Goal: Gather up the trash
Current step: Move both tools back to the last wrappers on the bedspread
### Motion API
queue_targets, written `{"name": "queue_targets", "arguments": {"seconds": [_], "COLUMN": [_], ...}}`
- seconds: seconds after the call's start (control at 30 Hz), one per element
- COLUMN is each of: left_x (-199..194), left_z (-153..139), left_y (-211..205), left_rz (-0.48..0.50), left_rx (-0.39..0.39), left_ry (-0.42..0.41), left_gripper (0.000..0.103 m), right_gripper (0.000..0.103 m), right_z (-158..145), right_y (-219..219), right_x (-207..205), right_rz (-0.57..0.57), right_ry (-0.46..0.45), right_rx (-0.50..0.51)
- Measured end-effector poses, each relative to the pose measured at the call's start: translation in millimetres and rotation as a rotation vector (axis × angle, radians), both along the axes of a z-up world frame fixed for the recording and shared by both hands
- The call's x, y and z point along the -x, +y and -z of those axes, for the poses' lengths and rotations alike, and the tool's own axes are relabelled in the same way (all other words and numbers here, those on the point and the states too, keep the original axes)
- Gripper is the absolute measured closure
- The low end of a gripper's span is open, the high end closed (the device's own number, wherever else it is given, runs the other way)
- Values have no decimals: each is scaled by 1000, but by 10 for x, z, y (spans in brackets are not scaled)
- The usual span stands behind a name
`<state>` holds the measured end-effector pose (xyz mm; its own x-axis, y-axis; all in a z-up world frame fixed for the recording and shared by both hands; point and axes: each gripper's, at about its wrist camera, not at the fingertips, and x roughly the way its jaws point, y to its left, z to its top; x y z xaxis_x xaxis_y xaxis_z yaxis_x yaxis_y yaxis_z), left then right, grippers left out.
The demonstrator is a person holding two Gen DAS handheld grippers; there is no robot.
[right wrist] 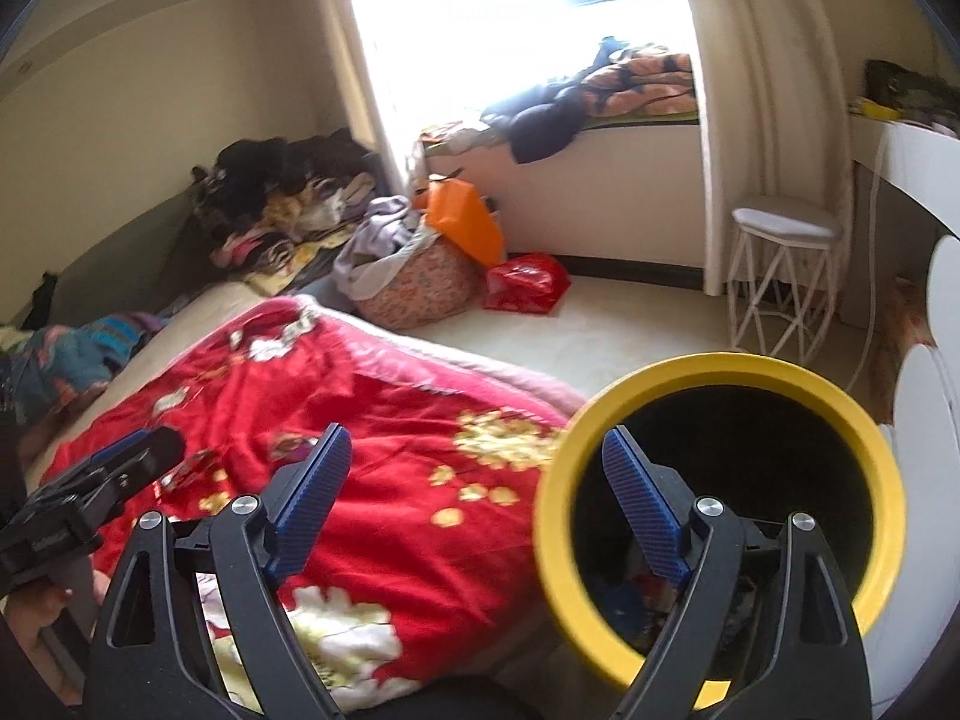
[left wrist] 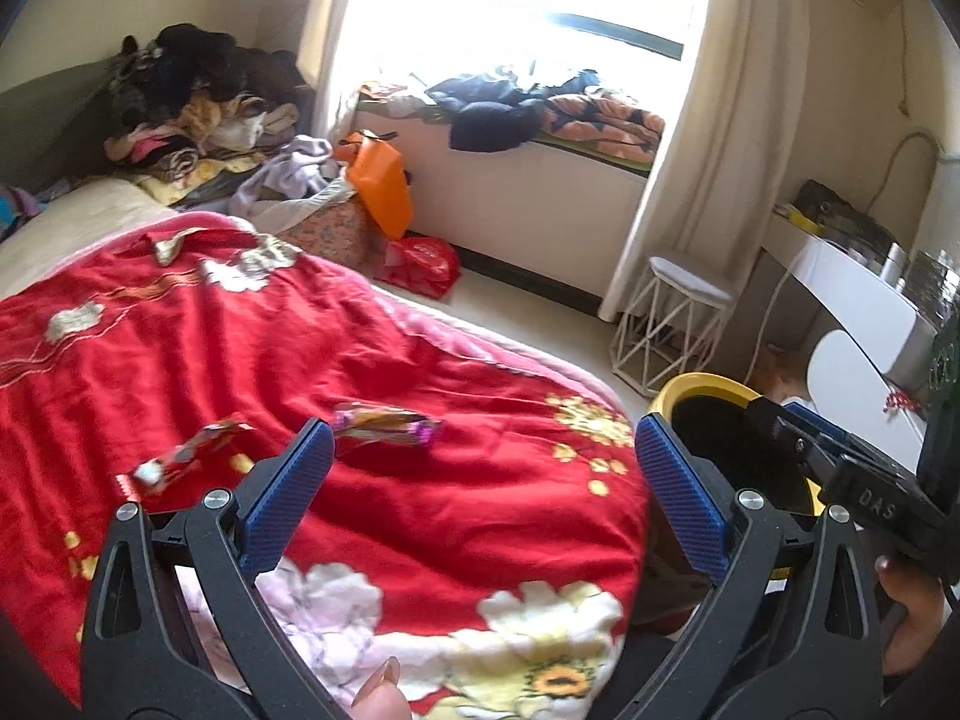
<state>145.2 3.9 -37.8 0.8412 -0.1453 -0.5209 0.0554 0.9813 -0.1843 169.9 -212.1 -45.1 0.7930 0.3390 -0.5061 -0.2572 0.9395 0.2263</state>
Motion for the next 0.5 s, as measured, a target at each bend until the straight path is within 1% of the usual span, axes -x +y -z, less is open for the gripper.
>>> {"name": "queue_targets", "arguments": {"seconds": [0.23,0.3,0.4,0.5], "left_x": [70,87,93,90], "left_z": [95,142,215,295], "left_y": [384,524,726,922], "left_rz": [-84,-116,-171,-218], "left_rx": [4,14,7,19], "left_ry": [20,31,54,74], "left_gripper": [11,11,11,11], "right_gripper": [20,20,20,20], "right_z": [-2,19,60,135], "right_y": [408,471,595,772], "right_x": [-102,-127,-226,-360], "right_rz": [-91,-107,-128,-160], "right_ry": [15,26,47,81], "right_rx": [27,24,25,28]}}
